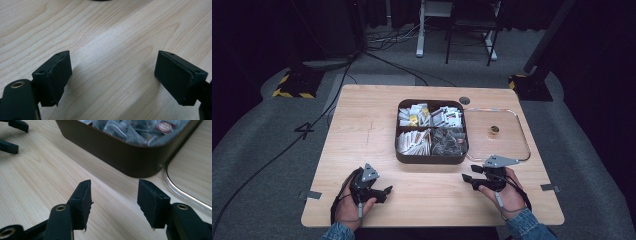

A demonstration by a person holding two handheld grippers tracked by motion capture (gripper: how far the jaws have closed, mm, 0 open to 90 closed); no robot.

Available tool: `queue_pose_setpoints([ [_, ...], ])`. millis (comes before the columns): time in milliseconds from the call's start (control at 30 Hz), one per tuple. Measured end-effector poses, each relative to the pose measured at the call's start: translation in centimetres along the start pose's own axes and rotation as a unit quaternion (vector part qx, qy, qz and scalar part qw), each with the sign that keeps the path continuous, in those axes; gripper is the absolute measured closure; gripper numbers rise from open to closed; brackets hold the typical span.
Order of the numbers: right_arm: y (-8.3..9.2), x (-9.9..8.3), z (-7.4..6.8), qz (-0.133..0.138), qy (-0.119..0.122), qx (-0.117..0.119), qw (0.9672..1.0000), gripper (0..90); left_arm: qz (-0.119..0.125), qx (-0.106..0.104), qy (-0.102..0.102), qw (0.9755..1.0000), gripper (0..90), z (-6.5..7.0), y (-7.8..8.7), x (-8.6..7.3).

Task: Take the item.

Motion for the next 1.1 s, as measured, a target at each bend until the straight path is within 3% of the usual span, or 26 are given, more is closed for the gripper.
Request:
queue_pose_setpoints([
  [367, -0.9, 4.9, 0.1, 0.007, 0.005, 0.021, 0.9997, 46.0, -0.001, -0.002, -0.001, 1.0000, 14.6, -0.1, 0.0, 0.0],
  [567, -1.5, 7.5, 0.3, 0.026, 0.002, 0.030, 0.9992, 45.6, -0.001, -0.003, -0.002, 1.0000, 14.6, -0.1, 0.0, 0.0],
  [800, -1.8, 9.0, 0.4, 0.050, 0.000, 0.031, 0.9983, 44.3, -0.002, -0.002, -0.004, 1.0000, 14.5, -0.1, 0.0, 0.1],
  [1100, -1.8, 10.8, 1.0, 0.097, 0.002, 0.040, 0.9945, 42.5, -0.002, -0.002, -0.004, 1.0000, 14.6, -0.1, 0.0, 0.1],
])
Point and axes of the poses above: each handheld gripper's, and its own axes: y roughly backward along the jaws, x roughly out of its top, z roughly to its right, the point moved 5 cm from there along -y, roughly forward along the jaws, and after that the axes turned 8 degrees about z, right-handed, at the moved point
